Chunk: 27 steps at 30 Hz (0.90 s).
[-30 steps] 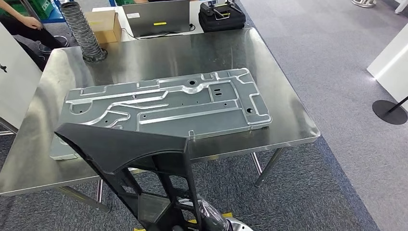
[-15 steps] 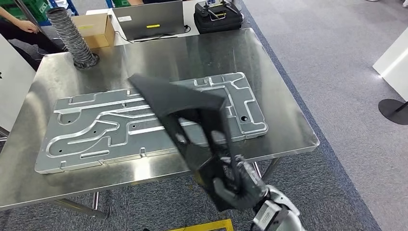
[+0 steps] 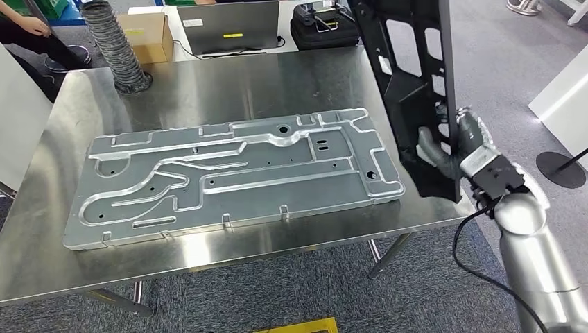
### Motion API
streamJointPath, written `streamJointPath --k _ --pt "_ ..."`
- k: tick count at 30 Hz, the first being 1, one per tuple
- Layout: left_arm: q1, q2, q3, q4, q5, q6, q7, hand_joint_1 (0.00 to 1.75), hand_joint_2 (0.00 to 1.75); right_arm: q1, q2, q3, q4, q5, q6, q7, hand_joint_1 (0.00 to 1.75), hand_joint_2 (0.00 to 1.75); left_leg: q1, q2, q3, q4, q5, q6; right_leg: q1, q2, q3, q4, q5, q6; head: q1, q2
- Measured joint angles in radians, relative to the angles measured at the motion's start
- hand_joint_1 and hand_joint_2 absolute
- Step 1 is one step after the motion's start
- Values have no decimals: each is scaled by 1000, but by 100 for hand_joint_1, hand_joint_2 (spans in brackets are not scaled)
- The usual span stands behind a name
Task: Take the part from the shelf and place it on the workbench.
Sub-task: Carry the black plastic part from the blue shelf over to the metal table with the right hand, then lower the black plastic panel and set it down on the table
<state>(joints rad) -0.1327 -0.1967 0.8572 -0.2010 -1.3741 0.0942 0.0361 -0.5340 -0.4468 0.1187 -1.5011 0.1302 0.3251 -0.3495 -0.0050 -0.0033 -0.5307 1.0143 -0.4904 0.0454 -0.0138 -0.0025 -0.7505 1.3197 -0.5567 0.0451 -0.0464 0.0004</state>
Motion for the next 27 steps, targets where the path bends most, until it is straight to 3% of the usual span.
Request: streamJointPath --k 1,2,4,5,7,10,12,14,15,16,17,19,20,21,24,26,27 --pt "0 0 0 0 -1 0 0 0 175 -27 -15 0 29 16 -2 0 168 175 -2 -2 5 0 -3 2 1 0 -7 -5 24 -3 0 0" --pt "1 -1 0 0 -2 0 -1 0 175 -52 -27 1 51 36 -9 0 168 175 -4 -4 13 0 -8 3 3 1 6 -52 67 -9 0 0" --pt "4 -4 0 0 -3 0 -2 0 175 -112 -56 17 97 125 -49 -1 168 175 -8 -8 25 0 -20 1 11 1 58 -190 153 -26 0 0" --pt "4 -7 0 1 -4 0 -4 0 175 -151 -74 34 127 188 -77 -3 168 175 -10 -9 26 1 -25 -1 14 1 78 -242 173 -33 0 0" --pt "3 -10 0 1 -6 1 -7 0 175 -231 -108 74 198 297 -123 -13 168 175 -11 -8 20 1 -28 -7 20 0 91 -279 169 -41 0 0" --pt "2 -9 0 1 -8 5 -8 0 175 -314 -134 130 294 409 -176 -35 168 175 -13 -6 18 9 -41 -20 11 -2 105 -307 161 -46 0 0" --pt "-1 -8 0 0 -10 12 -9 0 175 -372 -133 193 374 535 -237 -50 168 175 -12 -4 -19 90 -79 -33 3 -4 118 -318 159 -50 0 0" --pt "-12 -8 0 0 -13 24 -11 0 175 -435 -112 286 485 665 -306 -63 168 175 -4 -3 -91 223 -121 -44 1 -4 124 -319 154 -53 0 0" --pt "-17 -8 0 0 -16 31 -12 0 175 -458 -93 335 544 718 -336 -65 168 175 -1 -2 -119 265 -124 -49 1 -3 127 -319 153 -53 0 0" --pt "-20 -8 0 0 -20 38 -12 0 175 -476 -71 385 602 761 -366 -64 168 175 3 -1 -130 272 -107 -53 1 -1 131 -319 150 -53 0 0" --pt "-21 -8 -1 0 -24 43 -12 0 175 -486 -47 430 655 794 -394 -59 168 175 6 0 -123 240 -72 -56 1 1 136 -318 148 -51 0 0" --pt "-17 -8 -3 0 -33 47 -12 0 175 -495 7 510 748 836 -453 -39 168 175 11 2 -80 112 12 -56 0 5 144 -316 143 -44 0 0" --pt "-15 -8 -5 1 -36 48 -12 0 175 -496 32 542 787 846 -481 -29 168 175 11 2 -61 57 35 -54 1 6 143 -314 141 -40 0 0" --pt "-14 -9 -8 1 -39 49 -13 0 175 -497 56 570 823 853 -507 -20 168 175 10 2 -50 23 44 -49 3 6 140 -313 142 -34 0 0" --pt "-15 -12 -17 1 -42 51 -13 0 175 -496 115 629 904 860 -548 -8 168 175 8 -2 -49 3 40 -30 3 -2 130 -311 145 -19 0 0" --pt "-15 -15 -19 1 -45 54 -12 0 175 -500 150 651 935 860 -554 -8 168 175 11 -3 -46 -4 45 -19 1 -4 116 -279 123 -11 0 0" --pt "-15 -16 -20 1 -47 55 -11 0 175 -503 168 660 948 860 -554 -7 168 175 13 -3 -43 -7 46 -14 0 -3 95 -233 99 -8 0 0"
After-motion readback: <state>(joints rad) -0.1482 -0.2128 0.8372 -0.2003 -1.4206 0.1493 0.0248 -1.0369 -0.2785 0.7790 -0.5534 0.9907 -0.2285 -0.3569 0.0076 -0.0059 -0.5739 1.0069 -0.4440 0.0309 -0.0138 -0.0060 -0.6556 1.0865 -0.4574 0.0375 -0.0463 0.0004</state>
